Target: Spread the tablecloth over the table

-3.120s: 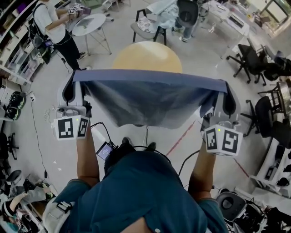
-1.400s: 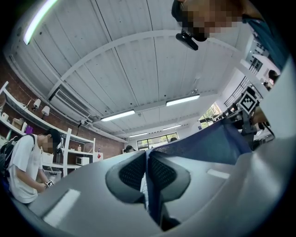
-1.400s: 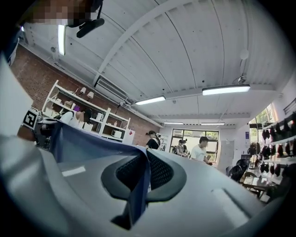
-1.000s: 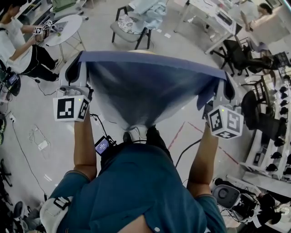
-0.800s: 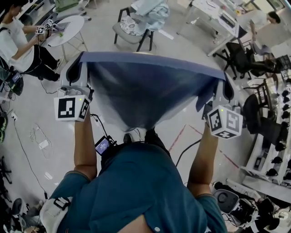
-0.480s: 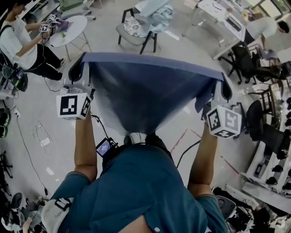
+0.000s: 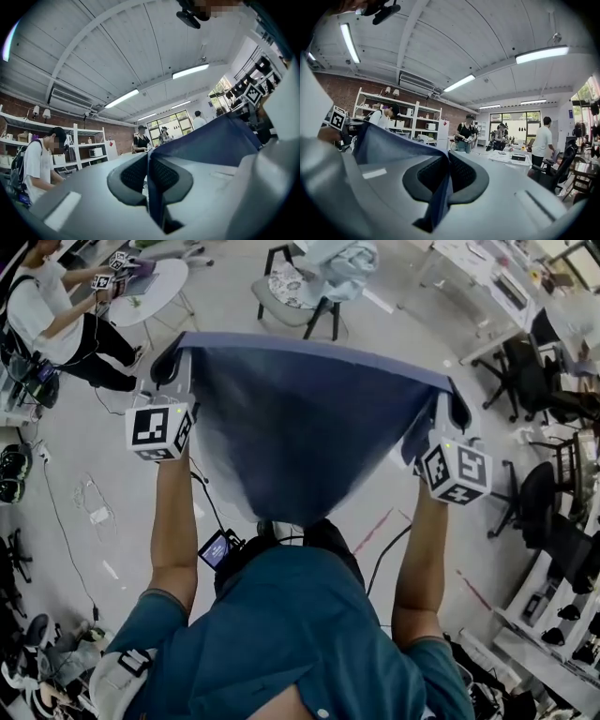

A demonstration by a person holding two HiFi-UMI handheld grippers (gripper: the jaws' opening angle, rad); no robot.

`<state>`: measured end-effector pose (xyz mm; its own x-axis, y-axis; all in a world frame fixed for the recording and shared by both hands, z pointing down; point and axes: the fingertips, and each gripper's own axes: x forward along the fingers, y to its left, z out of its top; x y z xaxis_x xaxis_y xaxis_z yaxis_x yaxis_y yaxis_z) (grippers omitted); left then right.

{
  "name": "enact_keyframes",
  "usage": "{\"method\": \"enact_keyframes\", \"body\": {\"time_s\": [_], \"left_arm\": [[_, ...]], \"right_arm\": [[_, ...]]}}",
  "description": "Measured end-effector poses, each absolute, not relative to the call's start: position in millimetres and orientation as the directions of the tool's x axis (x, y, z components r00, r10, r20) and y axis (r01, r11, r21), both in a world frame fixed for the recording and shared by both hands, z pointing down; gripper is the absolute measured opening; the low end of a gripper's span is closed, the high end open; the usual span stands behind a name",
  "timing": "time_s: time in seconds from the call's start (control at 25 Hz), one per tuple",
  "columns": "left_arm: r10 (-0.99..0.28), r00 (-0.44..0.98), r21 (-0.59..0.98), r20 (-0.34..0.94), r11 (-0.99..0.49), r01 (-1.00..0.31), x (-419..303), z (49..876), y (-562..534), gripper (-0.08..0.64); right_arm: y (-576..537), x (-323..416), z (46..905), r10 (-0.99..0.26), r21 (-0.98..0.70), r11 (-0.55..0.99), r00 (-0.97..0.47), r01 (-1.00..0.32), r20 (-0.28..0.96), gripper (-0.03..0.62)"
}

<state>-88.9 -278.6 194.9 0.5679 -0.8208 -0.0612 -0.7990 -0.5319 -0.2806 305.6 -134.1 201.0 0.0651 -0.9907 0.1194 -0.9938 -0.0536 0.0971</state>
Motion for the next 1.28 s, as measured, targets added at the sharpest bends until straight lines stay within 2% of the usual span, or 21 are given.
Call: {"method": "enact_keyframes", "body": {"time_s": [0.56,1.28], "left_arm": [[-0.857,0.499,-0.278,0.131,-0.515,-0.811,-50,292,-394,0.002],[-0.843,0.408,-0.338,0.351,-0.521,-0.784,-37,446,-482,0.015]], "right_arm": [[-261,349,311,-0.964,0.044,0.035,-0.022,-0.998,0.264,0.011],[-356,365,480,-0.889,0.058,0.168,-0.126,-0.984,0.441,0.012]]}}
